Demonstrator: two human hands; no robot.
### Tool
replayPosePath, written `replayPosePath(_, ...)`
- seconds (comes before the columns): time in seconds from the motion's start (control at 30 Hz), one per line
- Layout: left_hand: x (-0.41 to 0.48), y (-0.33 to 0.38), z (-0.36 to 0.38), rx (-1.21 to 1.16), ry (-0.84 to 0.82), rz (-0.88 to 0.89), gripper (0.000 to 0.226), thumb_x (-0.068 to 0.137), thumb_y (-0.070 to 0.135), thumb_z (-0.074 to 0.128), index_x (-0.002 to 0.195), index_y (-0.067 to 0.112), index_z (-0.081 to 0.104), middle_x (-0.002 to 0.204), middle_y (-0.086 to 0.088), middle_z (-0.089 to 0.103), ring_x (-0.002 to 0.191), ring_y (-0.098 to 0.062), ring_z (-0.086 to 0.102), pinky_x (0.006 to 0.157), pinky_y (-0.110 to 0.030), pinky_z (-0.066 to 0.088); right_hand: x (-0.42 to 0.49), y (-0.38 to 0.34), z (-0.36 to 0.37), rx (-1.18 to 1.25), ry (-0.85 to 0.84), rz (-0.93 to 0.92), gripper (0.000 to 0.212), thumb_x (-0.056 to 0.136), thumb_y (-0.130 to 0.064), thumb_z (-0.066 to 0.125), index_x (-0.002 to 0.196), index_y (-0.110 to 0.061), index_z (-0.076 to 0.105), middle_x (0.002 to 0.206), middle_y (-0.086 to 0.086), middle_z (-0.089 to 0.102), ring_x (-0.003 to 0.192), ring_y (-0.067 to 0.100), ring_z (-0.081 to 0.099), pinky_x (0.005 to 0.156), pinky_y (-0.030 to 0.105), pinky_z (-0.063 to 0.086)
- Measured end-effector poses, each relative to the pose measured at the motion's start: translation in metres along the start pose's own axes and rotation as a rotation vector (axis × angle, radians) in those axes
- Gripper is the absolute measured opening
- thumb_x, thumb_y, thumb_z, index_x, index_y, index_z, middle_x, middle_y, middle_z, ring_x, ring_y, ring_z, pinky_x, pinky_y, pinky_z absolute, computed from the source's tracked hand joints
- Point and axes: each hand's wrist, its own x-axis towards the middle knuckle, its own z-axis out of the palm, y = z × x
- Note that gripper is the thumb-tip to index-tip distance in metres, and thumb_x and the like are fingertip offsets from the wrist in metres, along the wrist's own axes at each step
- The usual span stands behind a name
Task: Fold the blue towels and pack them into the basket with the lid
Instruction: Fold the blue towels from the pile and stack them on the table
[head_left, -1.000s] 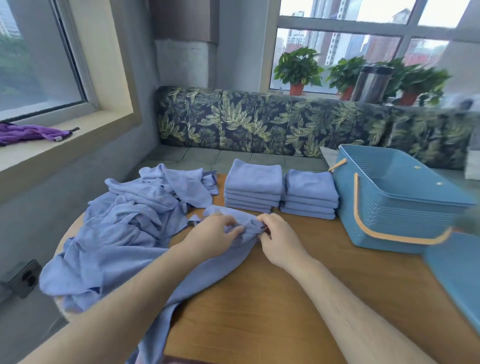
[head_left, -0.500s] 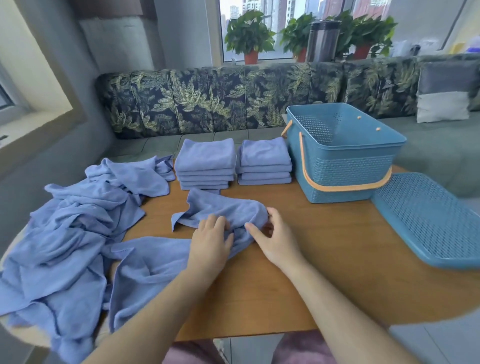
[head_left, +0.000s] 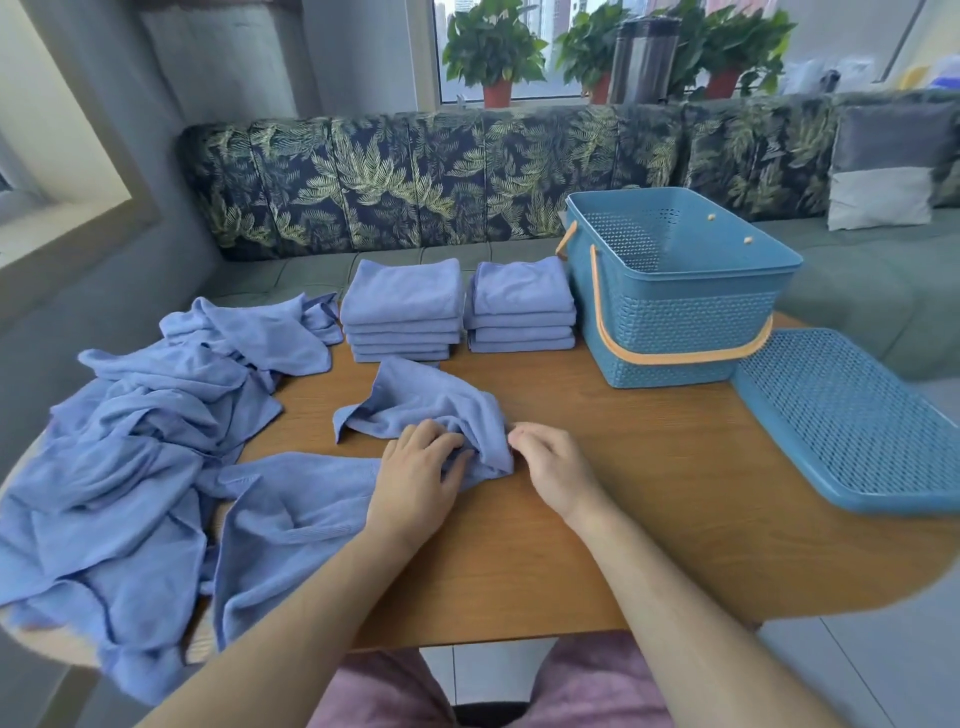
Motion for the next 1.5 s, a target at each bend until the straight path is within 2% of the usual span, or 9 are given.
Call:
replayPosePath(0.13, -0.002, 0.006, -0.009, -0.135, 0.012, 0.067, 0.02, 0.092, 0.034, 0.053, 0.089, 0.019, 0.066, 0.086, 0.015, 0.057, 0.078, -0.006, 0.049, 0.07, -0.029, 0.044, -0.005, -0.001, 0.007, 0.009, -0.032, 0.013, 0.033, 0.092, -0.016, 0.063, 0.06, -0.018, 0.055, 0.067, -0.01, 0.057, 0.067, 0.006, 0.052, 0.068, 0.029, 0.041)
replayPosePath(0.23, -0.002, 0.01, -0.015, -0.268, -0.039, 0.021, 0.014, 0.092, 0.027, 0.058, 0.084, 0.017, 0.066, 0.077, 0.012, 0.057, 0.071, -0.01, 0.051, 0.064, -0.032, 0.046, -0.009, 0.004, 0.012, 0.091, -0.029, 0.049, 0.011, 0.088, -0.025, 0.075, 0.095, -0.02, 0.068, 0.091, -0.006, 0.072, 0.085, 0.009, 0.065, 0.08, 0.028, 0.053)
replayPosePath(0.33, -0.005, 0.015, -0.02, -0.444, -0.078, -0.154, 0.016, 0.095, 0.031, 0.057, 0.087, 0.023, 0.069, 0.075, 0.006, 0.061, 0.072, -0.017, 0.056, 0.066, -0.032, 0.047, -0.009, 0.001, 0.014, 0.198, -0.026, 0.111, 0.042, 0.086, -0.027, 0.08, 0.122, -0.021, 0.06, 0.103, -0.001, 0.074, 0.091, 0.012, 0.068, 0.082, 0.029, 0.056)
replayPosePath(0.5, -0.012, 0.027, -0.04, -0.606, -0.076, -0.368, 0.013, 0.098, 0.021, 0.062, 0.089, 0.021, 0.07, 0.067, 0.016, 0.062, 0.065, -0.002, 0.056, 0.063, -0.013, 0.043, -0.011, -0.015, 0.012, 0.226, -0.013, 0.12, 0.008, 0.094, -0.021, 0.07, 0.1, -0.015, 0.073, 0.091, 0.001, 0.077, 0.082, 0.007, 0.069, 0.073, 0.02, 0.054)
replayPosePath(0.6, -0.012, 0.025, -0.055, -0.646, 0.036, -0.476, 0.013, 0.1, 0.022, 0.059, 0.09, 0.016, 0.066, 0.066, 0.013, 0.061, 0.063, 0.001, 0.055, 0.062, -0.011, 0.042, -0.01, -0.021, 0.001, 0.161, 0.08, 0.114, 0.015, 0.098, -0.025, 0.064, 0.095, -0.013, 0.073, 0.084, 0.001, 0.074, 0.074, 0.004, 0.064, 0.069, 0.02, 0.051)
replayPosePath(0.8, -0.018, 0.002, -0.072, -0.761, 0.283, -0.672, 0.017, 0.104, 0.03, 0.05, 0.096, 0.017, 0.058, 0.077, 0.0, 0.058, 0.072, -0.013, 0.054, 0.075, -0.033, 0.046, -0.011, -0.013, -0.032, 0.221, 0.211, 0.25, 0.026, 0.106, -0.035, 0.048, 0.107, -0.014, 0.063, 0.107, 0.006, 0.073, 0.098, 0.018, 0.072, 0.092, 0.043, 0.059)
replayPosePath(1.03, -0.036, 0.002, -0.063, -0.709, 0.118, -0.729, 0.013, 0.102, 0.027, 0.053, 0.094, 0.021, 0.061, 0.082, 0.005, 0.066, 0.081, -0.011, 0.061, 0.07, -0.024, 0.042, -0.023, -0.027, -0.026, 0.487, 0.004, 0.288, 0.038, 0.109, -0.039, 0.039, 0.119, -0.015, 0.066, 0.114, 0.002, 0.075, 0.107, 0.02, 0.071, 0.093, 0.04, 0.056)
replayPosePath(1.33, -0.033, 0.026, -0.065, -0.75, -0.053, -0.614, 0.021, 0.093, 0.044, 0.065, 0.093, 0.024, 0.067, 0.073, 0.006, 0.065, 0.068, 0.001, 0.056, 0.068, -0.018, 0.045, -0.047, -0.036, 0.028, -0.268, -0.277, -0.276, 0.037, 0.1, -0.017, 0.054, 0.132, -0.033, 0.061, 0.098, -0.024, 0.063, 0.1, 0.001, 0.058, 0.092, 0.021, 0.044)
replayPosePath(1.5, -0.029, 0.02, -0.064, -0.704, -0.073, -0.643, 0.021, 0.093, 0.041, 0.067, 0.086, 0.021, 0.068, 0.078, -0.003, 0.071, 0.079, -0.016, 0.066, 0.081, -0.04, 0.052, -0.042, -0.027, 0.026, -0.019, -0.227, -0.08, 0.027, 0.102, -0.016, 0.053, 0.117, -0.033, 0.069, 0.116, -0.017, 0.07, 0.112, 0.003, 0.064, 0.101, 0.029, 0.05)
